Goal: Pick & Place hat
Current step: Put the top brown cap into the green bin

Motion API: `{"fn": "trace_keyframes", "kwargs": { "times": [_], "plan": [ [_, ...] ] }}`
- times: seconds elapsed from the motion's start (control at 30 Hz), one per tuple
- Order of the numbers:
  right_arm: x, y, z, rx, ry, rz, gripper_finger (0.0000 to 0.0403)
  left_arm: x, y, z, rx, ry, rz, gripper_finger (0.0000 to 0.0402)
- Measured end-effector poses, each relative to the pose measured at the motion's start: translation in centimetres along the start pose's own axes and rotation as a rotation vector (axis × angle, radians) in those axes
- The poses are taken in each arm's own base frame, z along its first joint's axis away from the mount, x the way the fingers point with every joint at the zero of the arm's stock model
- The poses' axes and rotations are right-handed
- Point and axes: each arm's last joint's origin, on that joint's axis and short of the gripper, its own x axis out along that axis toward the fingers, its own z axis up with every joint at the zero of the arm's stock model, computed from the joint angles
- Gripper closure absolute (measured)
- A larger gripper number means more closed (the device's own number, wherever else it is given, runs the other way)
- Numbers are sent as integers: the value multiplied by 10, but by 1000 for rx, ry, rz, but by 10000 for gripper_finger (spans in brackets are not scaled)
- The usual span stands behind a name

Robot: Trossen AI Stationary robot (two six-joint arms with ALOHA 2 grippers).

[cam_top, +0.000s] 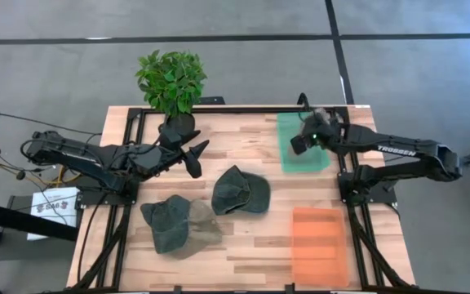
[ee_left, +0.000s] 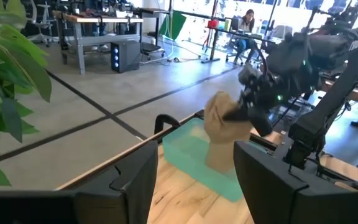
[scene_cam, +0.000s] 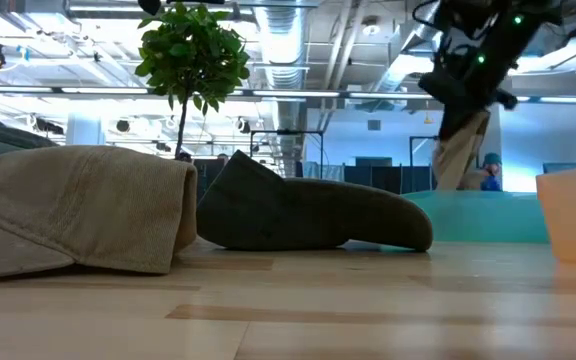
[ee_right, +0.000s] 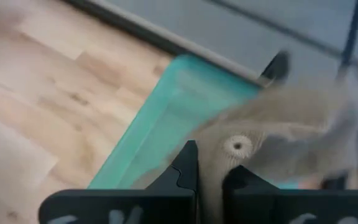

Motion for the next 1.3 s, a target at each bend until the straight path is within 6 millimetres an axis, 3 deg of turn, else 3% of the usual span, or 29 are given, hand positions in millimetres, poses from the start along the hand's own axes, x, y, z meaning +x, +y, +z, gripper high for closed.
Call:
{"fn": "trace_keyframes", "kwargs": {
  "times": [0.23,0.5,1.07,1.3],
  "plan": [
    [-1,6,-21,66,100,-5,401,1,1,0,-3,-1,5,196],
    [0,-6,-34,116,247,-143,401,1,1,1,-6,-4,5,196],
    [37,6,-26,30,278,-151,393,1,0,2,-23,-15,-10,196],
    [39,8,-31,43,322,-169,376,0,-1,2,-36,-12,-25,196]
  ]
}}
